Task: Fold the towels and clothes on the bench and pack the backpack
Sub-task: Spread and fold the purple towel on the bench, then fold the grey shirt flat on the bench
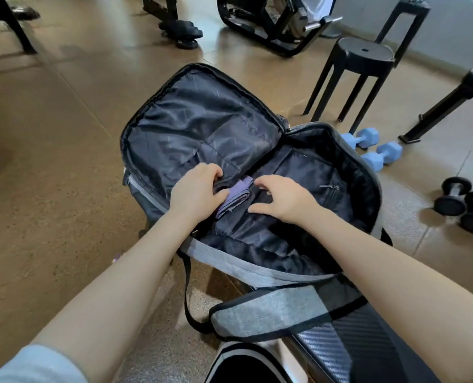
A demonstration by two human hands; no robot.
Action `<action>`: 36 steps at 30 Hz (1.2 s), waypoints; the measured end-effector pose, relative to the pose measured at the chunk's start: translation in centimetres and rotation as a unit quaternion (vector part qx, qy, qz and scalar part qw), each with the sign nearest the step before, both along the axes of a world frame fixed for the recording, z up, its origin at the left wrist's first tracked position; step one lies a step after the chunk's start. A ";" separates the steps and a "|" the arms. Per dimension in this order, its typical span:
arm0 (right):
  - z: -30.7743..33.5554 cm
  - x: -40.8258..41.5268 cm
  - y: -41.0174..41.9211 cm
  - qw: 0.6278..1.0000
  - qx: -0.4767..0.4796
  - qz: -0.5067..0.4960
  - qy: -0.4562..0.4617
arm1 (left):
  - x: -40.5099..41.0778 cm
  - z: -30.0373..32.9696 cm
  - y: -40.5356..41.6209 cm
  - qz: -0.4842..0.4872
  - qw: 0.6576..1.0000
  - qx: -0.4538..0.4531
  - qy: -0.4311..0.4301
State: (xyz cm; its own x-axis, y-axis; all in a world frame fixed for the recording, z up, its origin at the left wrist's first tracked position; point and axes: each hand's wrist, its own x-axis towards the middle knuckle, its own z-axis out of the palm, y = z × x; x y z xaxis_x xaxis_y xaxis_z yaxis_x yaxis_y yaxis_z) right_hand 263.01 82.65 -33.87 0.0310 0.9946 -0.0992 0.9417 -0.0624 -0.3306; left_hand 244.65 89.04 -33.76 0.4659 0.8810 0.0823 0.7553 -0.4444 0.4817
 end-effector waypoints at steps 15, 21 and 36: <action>5.0 9.0 -29.0 0.930 0.197 -0.264 0.164 | 15.4 4.6 -22.5 -0.366 0.919 0.037 -0.138; 4.2 11.8 -49.6 0.873 0.203 -0.414 0.161 | 23.1 4.0 -38.9 -0.514 0.846 -0.022 -0.142; -9.8 10.5 -88.9 0.493 0.224 -0.817 0.198 | 33.2 -2.1 -76.1 -0.804 0.592 0.053 -0.004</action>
